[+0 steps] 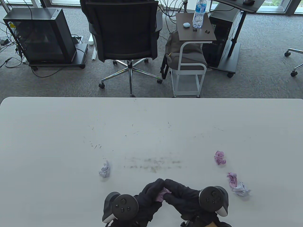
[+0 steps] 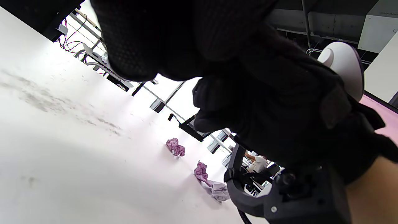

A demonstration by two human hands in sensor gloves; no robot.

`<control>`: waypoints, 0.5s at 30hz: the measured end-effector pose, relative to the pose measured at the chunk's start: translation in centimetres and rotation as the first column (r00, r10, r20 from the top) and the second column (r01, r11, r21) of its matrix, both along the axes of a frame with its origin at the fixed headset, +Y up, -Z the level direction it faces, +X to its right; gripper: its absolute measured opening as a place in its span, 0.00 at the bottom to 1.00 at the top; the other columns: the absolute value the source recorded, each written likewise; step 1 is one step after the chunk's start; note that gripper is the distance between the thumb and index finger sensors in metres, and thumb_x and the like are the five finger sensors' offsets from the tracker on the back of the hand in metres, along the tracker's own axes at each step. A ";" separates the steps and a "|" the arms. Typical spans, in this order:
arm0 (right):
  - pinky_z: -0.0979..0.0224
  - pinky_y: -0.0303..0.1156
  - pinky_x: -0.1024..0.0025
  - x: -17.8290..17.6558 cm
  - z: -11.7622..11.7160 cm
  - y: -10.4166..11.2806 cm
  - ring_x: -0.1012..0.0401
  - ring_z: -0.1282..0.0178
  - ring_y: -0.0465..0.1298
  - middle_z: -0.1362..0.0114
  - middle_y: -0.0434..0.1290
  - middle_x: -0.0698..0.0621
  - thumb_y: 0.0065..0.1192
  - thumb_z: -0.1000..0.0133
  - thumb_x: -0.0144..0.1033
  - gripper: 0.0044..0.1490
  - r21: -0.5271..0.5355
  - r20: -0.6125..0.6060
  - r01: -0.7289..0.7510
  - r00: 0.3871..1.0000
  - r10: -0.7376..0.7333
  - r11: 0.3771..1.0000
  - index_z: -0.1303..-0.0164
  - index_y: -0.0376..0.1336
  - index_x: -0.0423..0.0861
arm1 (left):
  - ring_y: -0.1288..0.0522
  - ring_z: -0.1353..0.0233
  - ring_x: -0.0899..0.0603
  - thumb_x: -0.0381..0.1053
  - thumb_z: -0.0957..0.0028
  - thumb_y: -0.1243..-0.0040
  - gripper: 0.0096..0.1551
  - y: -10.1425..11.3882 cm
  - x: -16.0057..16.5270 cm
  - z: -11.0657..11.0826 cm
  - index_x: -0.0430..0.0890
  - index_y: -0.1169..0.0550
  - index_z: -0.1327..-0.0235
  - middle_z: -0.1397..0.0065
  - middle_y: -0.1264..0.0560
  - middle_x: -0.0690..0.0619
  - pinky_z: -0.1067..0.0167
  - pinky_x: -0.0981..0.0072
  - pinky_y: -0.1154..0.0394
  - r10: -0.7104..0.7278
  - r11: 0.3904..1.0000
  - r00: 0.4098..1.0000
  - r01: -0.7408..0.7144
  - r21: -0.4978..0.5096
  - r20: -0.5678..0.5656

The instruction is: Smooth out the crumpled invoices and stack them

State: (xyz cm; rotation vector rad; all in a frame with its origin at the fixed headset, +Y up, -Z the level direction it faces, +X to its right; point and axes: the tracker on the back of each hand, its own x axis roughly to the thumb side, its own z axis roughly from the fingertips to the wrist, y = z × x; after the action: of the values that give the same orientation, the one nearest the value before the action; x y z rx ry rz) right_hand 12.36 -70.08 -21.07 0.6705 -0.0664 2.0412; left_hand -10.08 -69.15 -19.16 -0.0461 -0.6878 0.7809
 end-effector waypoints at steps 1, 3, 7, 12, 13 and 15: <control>0.53 0.83 0.60 0.1 0.0 0.1 0.56 0.55 0.83 0.41 0.77 0.42 0.66 0.42 0.38 0.30 0.009 0.008 -0.011 1.000 0.011 1.000 0.33 0.61 0.40 | 0.18 0.41 0.45 0.39 0.42 0.34 0.42 0.0 0.0 0.0 0.39 0.42 0.19 0.26 0.37 0.36 0.45 0.58 0.15 -0.001 1.000 1.000 0.001 -0.003 -0.009; 0.53 0.83 0.62 0.4 0.0 0.4 0.57 0.56 0.83 0.42 0.78 0.43 0.66 0.43 0.38 0.28 0.056 0.039 -0.039 0.999 0.037 0.998 0.34 0.62 0.42 | 0.17 0.45 0.46 0.42 0.42 0.34 0.40 -0.1 -0.1 -0.1 0.37 0.39 0.19 0.28 0.34 0.36 0.48 0.57 0.15 0.004 1.000 1.000 -0.004 -0.026 -0.014; 0.53 0.83 0.60 0.9 0.1 0.6 0.55 0.55 0.83 0.41 0.78 0.42 0.65 0.42 0.36 0.27 0.059 0.065 0.017 0.998 -0.021 0.998 0.34 0.63 0.43 | 0.17 0.49 0.45 0.45 0.42 0.33 0.39 -0.4 -0.2 -0.3 0.36 0.35 0.21 0.31 0.31 0.36 0.51 0.56 0.16 -0.007 0.998 0.999 0.004 -0.061 -0.044; 0.51 0.83 0.59 2.0 0.1 1.3 0.55 0.53 0.83 0.39 0.77 0.42 0.65 0.43 0.33 0.27 0.065 0.116 0.075 0.990 -0.082 0.995 0.34 0.62 0.43 | 0.17 0.45 0.41 0.47 0.41 0.34 0.30 -0.7 -1.0 -0.7 0.39 0.29 0.29 0.33 0.29 0.39 0.49 0.51 0.16 0.020 0.994 0.995 -0.031 -0.103 -0.101; 0.50 0.82 0.58 2.2 0.1 1.3 0.54 0.52 0.83 0.38 0.76 0.41 0.65 0.43 0.32 0.27 0.057 0.109 0.094 0.989 -0.100 0.994 0.34 0.62 0.43 | 0.19 0.40 0.37 0.50 0.40 0.35 0.33 -1.0 -1.1 -0.9 0.40 0.32 0.27 0.29 0.32 0.38 0.45 0.48 0.18 0.047 0.988 0.996 -0.058 -0.146 -0.081; 0.49 0.82 0.57 2.3 0.1 1.3 0.53 0.50 0.83 0.37 0.76 0.41 0.66 0.44 0.29 0.27 0.056 0.090 0.095 0.991 -0.099 0.994 0.34 0.62 0.44 | 0.28 0.30 0.28 0.64 0.40 0.41 0.51 -1.9 -1.3 -1.1 0.35 0.46 0.19 0.21 0.47 0.31 0.39 0.41 0.24 0.178 0.941 0.984 -0.180 -0.287 -0.034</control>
State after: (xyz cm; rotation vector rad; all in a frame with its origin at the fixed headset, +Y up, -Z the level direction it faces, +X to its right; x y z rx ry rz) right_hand 14.70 -68.76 -21.00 0.5931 -0.2026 1.9815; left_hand -11.36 -71.04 -20.31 -0.2501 -0.5705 1.0530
